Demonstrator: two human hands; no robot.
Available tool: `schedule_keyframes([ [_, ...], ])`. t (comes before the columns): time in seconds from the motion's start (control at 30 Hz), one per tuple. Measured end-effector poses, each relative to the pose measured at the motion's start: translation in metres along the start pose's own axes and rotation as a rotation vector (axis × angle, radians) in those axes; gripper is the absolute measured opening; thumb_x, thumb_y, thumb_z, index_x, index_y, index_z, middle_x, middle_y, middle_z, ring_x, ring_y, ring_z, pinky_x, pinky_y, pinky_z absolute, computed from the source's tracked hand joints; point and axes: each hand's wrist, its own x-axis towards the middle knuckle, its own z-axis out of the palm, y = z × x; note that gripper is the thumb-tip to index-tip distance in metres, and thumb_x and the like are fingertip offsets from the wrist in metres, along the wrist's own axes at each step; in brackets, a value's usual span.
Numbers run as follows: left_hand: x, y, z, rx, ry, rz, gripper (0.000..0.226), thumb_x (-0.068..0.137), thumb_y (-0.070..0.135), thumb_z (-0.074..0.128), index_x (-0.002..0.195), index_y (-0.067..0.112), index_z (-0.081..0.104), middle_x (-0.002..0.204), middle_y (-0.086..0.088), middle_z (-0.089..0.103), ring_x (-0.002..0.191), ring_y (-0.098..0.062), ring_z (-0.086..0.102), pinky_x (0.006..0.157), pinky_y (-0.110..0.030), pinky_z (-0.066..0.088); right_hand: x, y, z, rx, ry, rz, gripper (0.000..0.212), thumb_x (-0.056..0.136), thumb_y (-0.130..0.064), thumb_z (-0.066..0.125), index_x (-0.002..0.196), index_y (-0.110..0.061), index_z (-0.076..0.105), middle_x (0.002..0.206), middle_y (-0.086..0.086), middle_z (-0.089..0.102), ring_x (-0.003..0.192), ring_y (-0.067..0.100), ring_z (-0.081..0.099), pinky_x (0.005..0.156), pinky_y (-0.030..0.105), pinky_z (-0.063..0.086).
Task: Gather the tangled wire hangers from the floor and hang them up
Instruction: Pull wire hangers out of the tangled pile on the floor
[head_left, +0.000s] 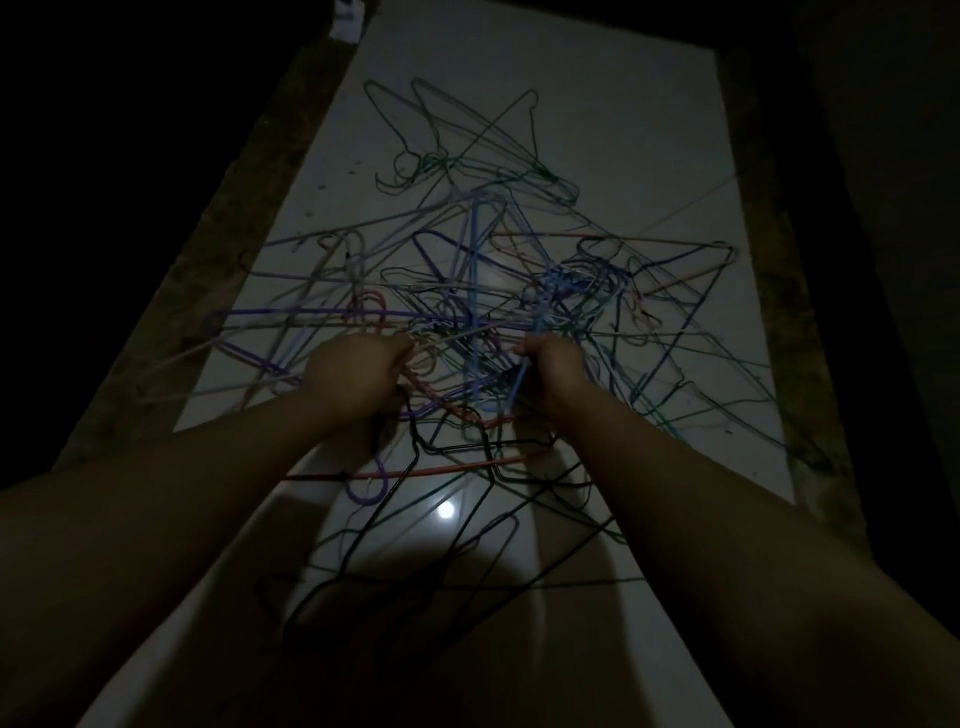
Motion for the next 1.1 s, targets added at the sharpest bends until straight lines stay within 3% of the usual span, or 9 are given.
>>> schedule_keyframes([
  [0.13, -0.003, -0.005, -0.015, -0.136, 0.187, -0.012, 0.031, 0.099, 0.023, 0.04, 0.117, 0.009, 0.061, 0.093, -0.02, 0.067, 0.081, -0.034, 0.061, 0.065, -0.036, 0.046, 0.0, 0.014, -0.025, -0.04, 0.062, -0.128, 0.029, 0.094, -0.006, 0.043, 0.119, 0.001, 0.057, 0.07, -0.001, 0.048, 0.057, 0.01, 0.047, 0.048, 0.019, 0.044],
  [0.23, -0.007, -0.002, -0.02, 0.021, 0.122, 0.1, 0.032, 0.099, 0.026, 0.037, 0.118, 0.014, 0.06, 0.099, -0.014, 0.067, 0.086, -0.031, 0.061, 0.065, -0.034, 0.046, -0.005, 0.009, -0.017, -0.104, 0.026, -0.173, 0.03, 0.097, -0.008, 0.043, 0.119, 0.006, 0.056, 0.068, 0.001, 0.049, 0.058, 0.011, 0.048, 0.055, 0.022, 0.044],
  [0.4, -0.01, 0.012, -0.017, 0.056, 0.0, 0.14, 0.031, 0.099, 0.026, 0.036, 0.123, 0.02, 0.055, 0.105, -0.009, 0.065, 0.092, -0.028, 0.06, 0.073, -0.035, 0.049, -0.004, 0.002, -0.006, 0.377, -0.157, 0.036, 0.039, 0.102, -0.02, 0.026, 0.065, -0.015, 0.039, 0.056, -0.003, 0.038, 0.039, 0.01, 0.033, 0.034, 0.016, 0.032],
  [0.53, -0.011, 0.01, -0.02, 0.084, 0.03, 0.212, 0.026, 0.097, 0.023, 0.039, 0.116, 0.019, 0.055, 0.096, -0.01, 0.065, 0.085, -0.029, 0.059, 0.065, -0.032, 0.042, -0.008, 0.0, -0.017, 0.801, -0.067, -0.045, 0.048, 0.103, -0.044, 0.024, 0.09, -0.009, 0.054, 0.068, 0.006, 0.057, 0.054, 0.016, 0.055, 0.057, 0.023, 0.05],
  [0.6, -0.014, 0.008, -0.021, 0.098, 0.011, 0.245, 0.025, 0.094, 0.021, 0.042, 0.115, 0.019, 0.056, 0.097, -0.009, 0.065, 0.084, -0.029, 0.059, 0.063, -0.03, 0.04, -0.007, -0.001, -0.027, 0.853, -0.073, -0.029, 0.061, 0.098, -0.056, 0.021, 0.103, -0.005, 0.054, 0.072, 0.008, 0.057, 0.052, 0.016, 0.056, 0.052, 0.019, 0.049],
  [0.7, -0.017, 0.007, -0.02, 0.142, -0.029, 0.262, 0.023, 0.092, 0.021, 0.043, 0.112, 0.02, 0.056, 0.096, -0.007, 0.064, 0.084, -0.028, 0.059, 0.062, -0.029, 0.038, -0.013, -0.001, -0.033, 0.627, -0.065, -0.031, 0.038, 0.102, -0.037, 0.038, 0.079, -0.008, 0.046, 0.054, 0.005, 0.048, 0.04, 0.014, 0.044, 0.038, 0.015, 0.038],
  [0.77, -0.017, 0.007, -0.021, 0.159, -0.029, 0.254, 0.021, 0.092, 0.021, 0.043, 0.109, 0.021, 0.055, 0.093, -0.006, 0.063, 0.082, -0.027, 0.059, 0.059, -0.028, 0.035, -0.012, 0.001, -0.032, 0.238, 0.057, -0.106, 0.014, 0.099, -0.017, 0.047, 0.094, -0.007, 0.054, 0.067, 0.006, 0.052, 0.055, 0.016, 0.05, 0.045, 0.023, 0.045],
  [0.9, -0.018, 0.003, -0.019, 0.111, -0.048, 0.262, 0.019, 0.095, 0.022, 0.041, 0.106, 0.024, 0.056, 0.093, -0.004, 0.063, 0.082, -0.023, 0.058, 0.064, -0.03, 0.042, -0.007, 0.01, -0.038, -0.218, 0.089, -0.207, 0.04, 0.093, -0.025, 0.054, 0.118, 0.006, 0.059, 0.069, 0.0, 0.055, 0.06, 0.012, 0.053, 0.066, 0.029, 0.047],
  [1.1, -0.015, -0.003, -0.011, -0.094, -0.121, 0.164, 0.03, 0.098, 0.032, 0.041, 0.12, 0.025, 0.06, 0.109, -0.003, 0.066, 0.097, -0.021, 0.059, 0.081, -0.034, 0.048, -0.019, 0.006, -0.038, -0.388, 0.111, -0.333, 0.035, 0.094, -0.028, 0.055, 0.108, 0.002, 0.065, 0.071, 0.005, 0.052, 0.063, 0.017, 0.048, 0.071, 0.028, 0.039],
])
